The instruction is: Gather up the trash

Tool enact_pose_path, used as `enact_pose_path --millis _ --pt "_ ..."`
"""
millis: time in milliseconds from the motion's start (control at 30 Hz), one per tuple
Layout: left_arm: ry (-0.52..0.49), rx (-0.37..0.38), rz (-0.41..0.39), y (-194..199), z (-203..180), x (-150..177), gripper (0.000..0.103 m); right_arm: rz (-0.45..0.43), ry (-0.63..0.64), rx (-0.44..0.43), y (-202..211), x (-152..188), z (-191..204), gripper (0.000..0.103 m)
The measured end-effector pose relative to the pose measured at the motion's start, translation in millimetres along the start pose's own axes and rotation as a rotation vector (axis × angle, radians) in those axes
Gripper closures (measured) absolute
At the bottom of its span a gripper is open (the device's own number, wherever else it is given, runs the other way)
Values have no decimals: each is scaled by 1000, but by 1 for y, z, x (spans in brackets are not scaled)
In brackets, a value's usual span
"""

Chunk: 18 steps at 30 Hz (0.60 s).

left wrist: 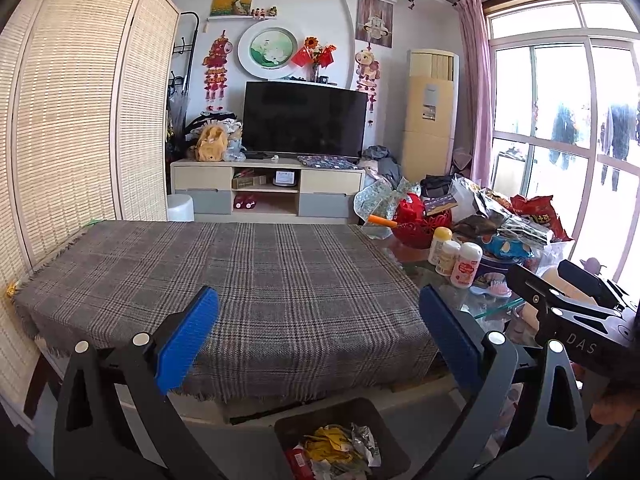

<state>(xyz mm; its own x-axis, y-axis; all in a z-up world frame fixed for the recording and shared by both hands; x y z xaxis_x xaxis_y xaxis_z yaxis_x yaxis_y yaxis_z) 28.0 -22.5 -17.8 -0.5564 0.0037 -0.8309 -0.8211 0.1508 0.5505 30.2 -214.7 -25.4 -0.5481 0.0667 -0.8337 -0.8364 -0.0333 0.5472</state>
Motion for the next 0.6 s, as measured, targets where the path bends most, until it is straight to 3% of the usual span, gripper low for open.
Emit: enact_pose_path --millis 600 --pt "-10 -2 5 0 1 0 8 16 -11 -18 -1 3 1 3"
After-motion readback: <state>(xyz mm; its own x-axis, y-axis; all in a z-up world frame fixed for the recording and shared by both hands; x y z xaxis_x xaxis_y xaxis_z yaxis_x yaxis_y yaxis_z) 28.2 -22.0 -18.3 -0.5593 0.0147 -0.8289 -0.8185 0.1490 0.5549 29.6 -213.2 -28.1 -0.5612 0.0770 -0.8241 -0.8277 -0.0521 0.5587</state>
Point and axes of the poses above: each gripper's, at about its wrist camera, not at the fingertips, and y roughly against the way its jaws point, z to its left, x to its underside, the point moved 7 cm from there along -y, roughly the way its jaws point, and after that the axes turned 14 degrees about z, right-handed, at the moved point
